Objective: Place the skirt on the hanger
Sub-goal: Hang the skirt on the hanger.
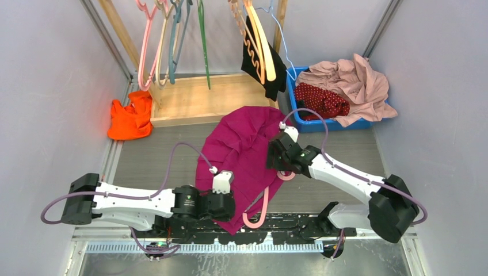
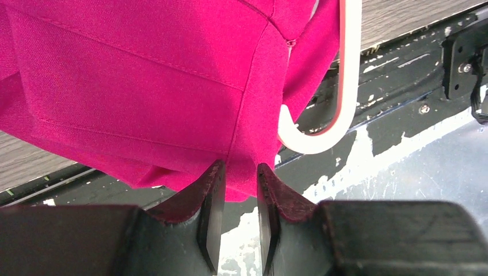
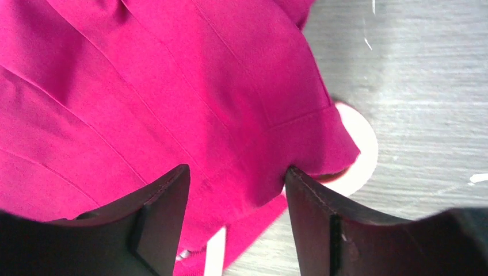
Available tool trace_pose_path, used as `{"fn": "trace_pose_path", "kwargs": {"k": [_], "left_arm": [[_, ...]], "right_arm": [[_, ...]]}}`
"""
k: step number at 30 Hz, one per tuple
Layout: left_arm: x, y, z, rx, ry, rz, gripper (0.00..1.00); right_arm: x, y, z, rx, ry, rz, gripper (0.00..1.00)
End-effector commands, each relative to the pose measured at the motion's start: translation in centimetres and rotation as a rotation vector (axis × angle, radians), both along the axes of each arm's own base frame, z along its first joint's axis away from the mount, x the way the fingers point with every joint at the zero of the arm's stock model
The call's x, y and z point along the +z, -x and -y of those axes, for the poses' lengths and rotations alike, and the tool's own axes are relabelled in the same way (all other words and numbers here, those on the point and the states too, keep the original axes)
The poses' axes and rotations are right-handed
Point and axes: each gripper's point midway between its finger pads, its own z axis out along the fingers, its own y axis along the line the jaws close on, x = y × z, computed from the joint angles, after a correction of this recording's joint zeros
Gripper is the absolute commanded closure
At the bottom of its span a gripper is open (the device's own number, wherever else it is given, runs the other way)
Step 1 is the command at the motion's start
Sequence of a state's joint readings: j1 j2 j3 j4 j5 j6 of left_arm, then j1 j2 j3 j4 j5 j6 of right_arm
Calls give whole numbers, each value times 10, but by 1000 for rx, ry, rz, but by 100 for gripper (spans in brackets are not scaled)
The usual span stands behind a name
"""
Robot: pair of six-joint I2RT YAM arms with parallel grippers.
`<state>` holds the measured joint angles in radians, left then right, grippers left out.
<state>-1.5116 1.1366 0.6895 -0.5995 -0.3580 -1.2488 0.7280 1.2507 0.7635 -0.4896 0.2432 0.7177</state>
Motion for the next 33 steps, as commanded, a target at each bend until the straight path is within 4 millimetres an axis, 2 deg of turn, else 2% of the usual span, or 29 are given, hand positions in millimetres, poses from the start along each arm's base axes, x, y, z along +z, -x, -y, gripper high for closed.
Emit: {"fn": "trace_pose_path", "kwargs": {"k": [1,6,9,11,15,21,26,29,33], "left_arm": [[34,-8,10,3,70,62,72],[71,-12,28,-79,80,130,69],[85,-20,44,-132,-7,187,65],[81,-28,59,-154,-67,196,55],[51,-48,93,-202,-11,63,47],[12,-86,118,-234,-105,13,48],[11,-113,140,-237,-126,93,49],[7,-127,151,-232,-139,122,49],[-10,-137,156,-224,-177,107,49]], "right_arm": [[14,15,14,-16,-27,21,32],[32,26,31,-59,-47,65,32],[41,29,39,-94,-63,87,32],[45,32,41,-108,-73,84,32],[51,31,63,-235,-20,85,34],[62,37,84,-330,-65,122,39],[76,42,94,-352,-113,164,41],[69,42,90,-334,-111,134,41],[47,41,79,-287,-94,50,45]]}}
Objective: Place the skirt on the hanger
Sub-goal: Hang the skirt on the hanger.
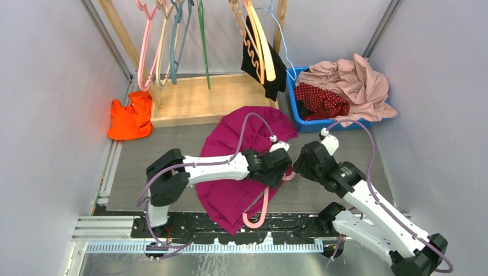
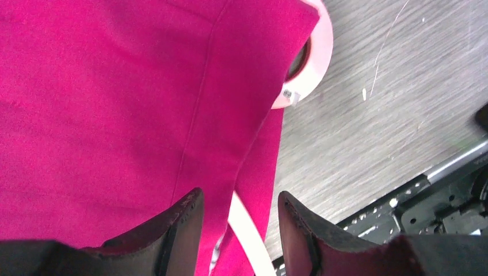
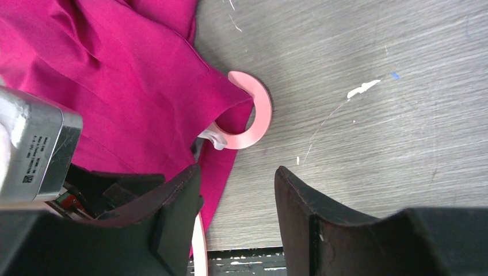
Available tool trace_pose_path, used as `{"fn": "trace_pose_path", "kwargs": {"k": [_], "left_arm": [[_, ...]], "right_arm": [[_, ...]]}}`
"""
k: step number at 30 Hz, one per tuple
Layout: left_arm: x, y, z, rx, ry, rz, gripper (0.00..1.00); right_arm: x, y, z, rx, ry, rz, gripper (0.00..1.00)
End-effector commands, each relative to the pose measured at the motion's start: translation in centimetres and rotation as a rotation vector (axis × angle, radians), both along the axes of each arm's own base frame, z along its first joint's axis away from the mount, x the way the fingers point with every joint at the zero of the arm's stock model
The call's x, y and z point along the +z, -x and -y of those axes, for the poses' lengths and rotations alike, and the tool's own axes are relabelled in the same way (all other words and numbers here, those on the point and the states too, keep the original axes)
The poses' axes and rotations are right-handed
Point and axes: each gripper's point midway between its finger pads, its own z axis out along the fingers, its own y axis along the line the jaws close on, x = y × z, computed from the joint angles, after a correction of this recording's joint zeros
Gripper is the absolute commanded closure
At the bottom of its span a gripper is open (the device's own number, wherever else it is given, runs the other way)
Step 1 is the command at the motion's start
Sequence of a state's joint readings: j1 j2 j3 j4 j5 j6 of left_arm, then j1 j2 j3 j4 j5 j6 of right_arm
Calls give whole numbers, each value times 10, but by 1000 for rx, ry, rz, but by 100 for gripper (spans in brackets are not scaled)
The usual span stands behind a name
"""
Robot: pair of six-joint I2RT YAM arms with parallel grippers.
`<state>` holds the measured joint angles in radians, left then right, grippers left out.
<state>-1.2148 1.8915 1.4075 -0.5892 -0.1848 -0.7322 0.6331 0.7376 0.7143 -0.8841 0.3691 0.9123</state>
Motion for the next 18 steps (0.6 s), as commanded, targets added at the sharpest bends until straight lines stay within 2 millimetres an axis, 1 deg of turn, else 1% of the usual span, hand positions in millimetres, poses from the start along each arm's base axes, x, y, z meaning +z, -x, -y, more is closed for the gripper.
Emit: {"fn": "trace_pose_path", "kwargs": {"k": [1,4,6,9,13,15,18], "left_arm": [[-5,-20,13,-3,-1,48,50],[-16,-24,7,13,-21,34,50],[-19,-25,2,26,-14,35,51],[-23,-26,-11,51,-11,34,51],[-26,-29,-21,72,9,20,52],[-27,-29,-22,70,20,13,52],[-26,-29,-22,70,37,8,53]], "right_arm": [[-15,-5,-14,47,-14,-68,49],[-31,-8,-17,59,-16,-119,53],[-41,-8,-19,56,-21,-138,54],[-56,-5,-19,38,-41,-153,55],[-73,1,-20,3,-86,-163,53],[-79,2,-21,-13,-108,-155,51],[-87,-1,-19,-34,-97,-154,48]]}}
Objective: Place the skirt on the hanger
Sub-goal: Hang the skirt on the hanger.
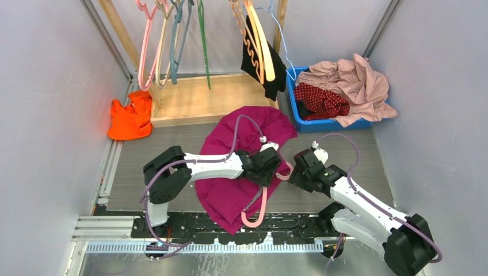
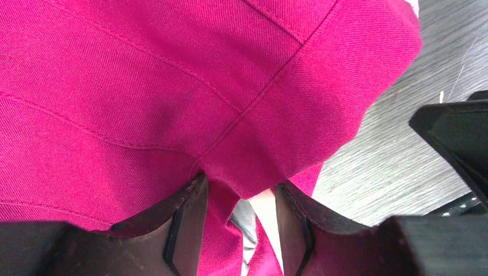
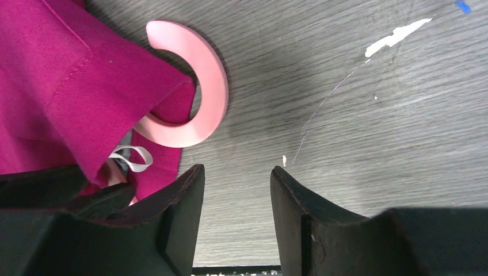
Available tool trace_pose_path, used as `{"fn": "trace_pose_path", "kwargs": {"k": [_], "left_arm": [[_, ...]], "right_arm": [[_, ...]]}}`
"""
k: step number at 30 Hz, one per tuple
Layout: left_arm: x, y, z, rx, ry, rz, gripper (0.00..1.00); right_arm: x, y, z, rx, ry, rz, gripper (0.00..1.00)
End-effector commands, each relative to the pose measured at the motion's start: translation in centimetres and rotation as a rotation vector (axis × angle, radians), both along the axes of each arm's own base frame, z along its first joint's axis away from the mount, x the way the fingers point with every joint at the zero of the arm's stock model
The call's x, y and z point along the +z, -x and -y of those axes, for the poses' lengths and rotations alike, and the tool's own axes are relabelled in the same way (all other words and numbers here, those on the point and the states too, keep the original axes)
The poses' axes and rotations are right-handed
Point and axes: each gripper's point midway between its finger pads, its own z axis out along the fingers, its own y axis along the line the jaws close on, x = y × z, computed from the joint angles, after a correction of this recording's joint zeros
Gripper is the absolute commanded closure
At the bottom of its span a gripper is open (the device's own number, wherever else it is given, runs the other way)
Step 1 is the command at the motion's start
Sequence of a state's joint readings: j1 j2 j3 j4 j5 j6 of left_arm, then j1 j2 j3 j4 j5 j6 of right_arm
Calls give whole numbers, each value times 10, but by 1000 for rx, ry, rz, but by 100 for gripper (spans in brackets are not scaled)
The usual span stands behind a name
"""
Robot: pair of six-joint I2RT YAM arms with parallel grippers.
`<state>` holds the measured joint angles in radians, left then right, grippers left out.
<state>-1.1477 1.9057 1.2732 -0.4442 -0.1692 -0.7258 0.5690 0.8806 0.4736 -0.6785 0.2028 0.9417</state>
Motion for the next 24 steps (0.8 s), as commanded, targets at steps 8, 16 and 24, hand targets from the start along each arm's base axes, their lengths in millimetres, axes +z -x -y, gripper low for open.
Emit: {"fn": "trace_pose_path", "kwargs": {"k": [8,16,24], "left_arm": [[10,-6,-5,6,61,10,54],[6,-2,-8,11,90,-5,55],[3,3,-13,7,106,-15,55]], "right_arm": [[-12,-29,-17,-88,-69,48,45],[-10,-39,-10,-126,-3,45,44],[-30,-38,-8,-212,-77,95,47]]}}
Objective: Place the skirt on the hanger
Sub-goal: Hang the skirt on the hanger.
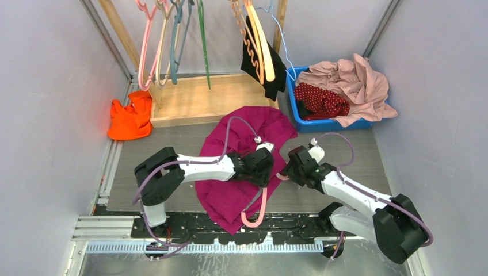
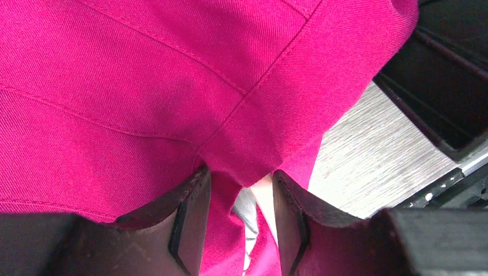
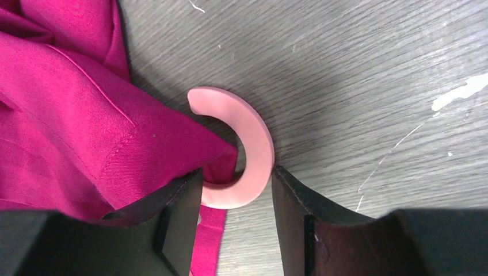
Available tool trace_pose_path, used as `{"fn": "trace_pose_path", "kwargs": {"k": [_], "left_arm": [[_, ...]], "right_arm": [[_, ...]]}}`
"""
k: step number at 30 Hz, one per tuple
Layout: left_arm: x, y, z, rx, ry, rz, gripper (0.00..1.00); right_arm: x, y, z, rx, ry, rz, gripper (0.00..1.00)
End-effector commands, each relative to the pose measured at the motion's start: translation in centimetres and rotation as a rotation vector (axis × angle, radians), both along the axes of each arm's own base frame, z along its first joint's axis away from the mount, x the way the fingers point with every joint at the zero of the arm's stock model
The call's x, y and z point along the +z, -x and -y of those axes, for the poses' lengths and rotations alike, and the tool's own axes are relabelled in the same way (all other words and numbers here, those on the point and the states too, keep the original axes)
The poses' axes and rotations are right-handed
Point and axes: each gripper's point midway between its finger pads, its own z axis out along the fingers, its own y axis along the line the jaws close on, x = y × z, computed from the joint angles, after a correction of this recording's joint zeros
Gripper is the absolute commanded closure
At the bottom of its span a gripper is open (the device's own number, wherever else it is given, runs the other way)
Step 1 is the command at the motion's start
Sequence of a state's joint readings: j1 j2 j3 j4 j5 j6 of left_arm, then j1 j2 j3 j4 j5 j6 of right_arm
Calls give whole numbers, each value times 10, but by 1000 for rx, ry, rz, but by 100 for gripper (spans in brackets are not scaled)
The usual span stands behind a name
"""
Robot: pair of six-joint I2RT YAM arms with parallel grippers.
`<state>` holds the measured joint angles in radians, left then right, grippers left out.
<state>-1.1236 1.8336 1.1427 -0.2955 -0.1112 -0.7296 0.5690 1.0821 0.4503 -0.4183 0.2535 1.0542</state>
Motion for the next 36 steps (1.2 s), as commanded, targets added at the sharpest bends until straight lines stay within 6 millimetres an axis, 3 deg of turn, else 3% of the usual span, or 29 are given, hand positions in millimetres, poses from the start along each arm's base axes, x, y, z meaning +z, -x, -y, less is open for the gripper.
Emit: {"fn": "trace_pose_path", "kwargs": {"k": [1,6,11,13,15,22,31,36], "left_arm": [[1,1,-12,11,5,-8,55],[-8,7,-19,23,31,-25,55],[-12,12,-21,25,50,-42,55],[-12,13,-22,26,54,-42,55],[-10,14,-23,26,60,-45,55],[9,22,-26,24,82,-72,56],[48,32,-36,36,119,-63,55],[57,37,-40,34,120,-58,55]], "right_arm": [[-12,1,10,-105,-43,63,47],[-9,1,22,-169,-66,145,48],[-4,-7,13,-165,-157,237,52],[0,-10,11,-160,-184,275,54],[4,-12,9,-145,-196,303,64],[24,-16,-1,-83,-239,371,79],[53,-18,-15,-13,-317,445,81],[72,-21,-20,22,-339,496,80]]}}
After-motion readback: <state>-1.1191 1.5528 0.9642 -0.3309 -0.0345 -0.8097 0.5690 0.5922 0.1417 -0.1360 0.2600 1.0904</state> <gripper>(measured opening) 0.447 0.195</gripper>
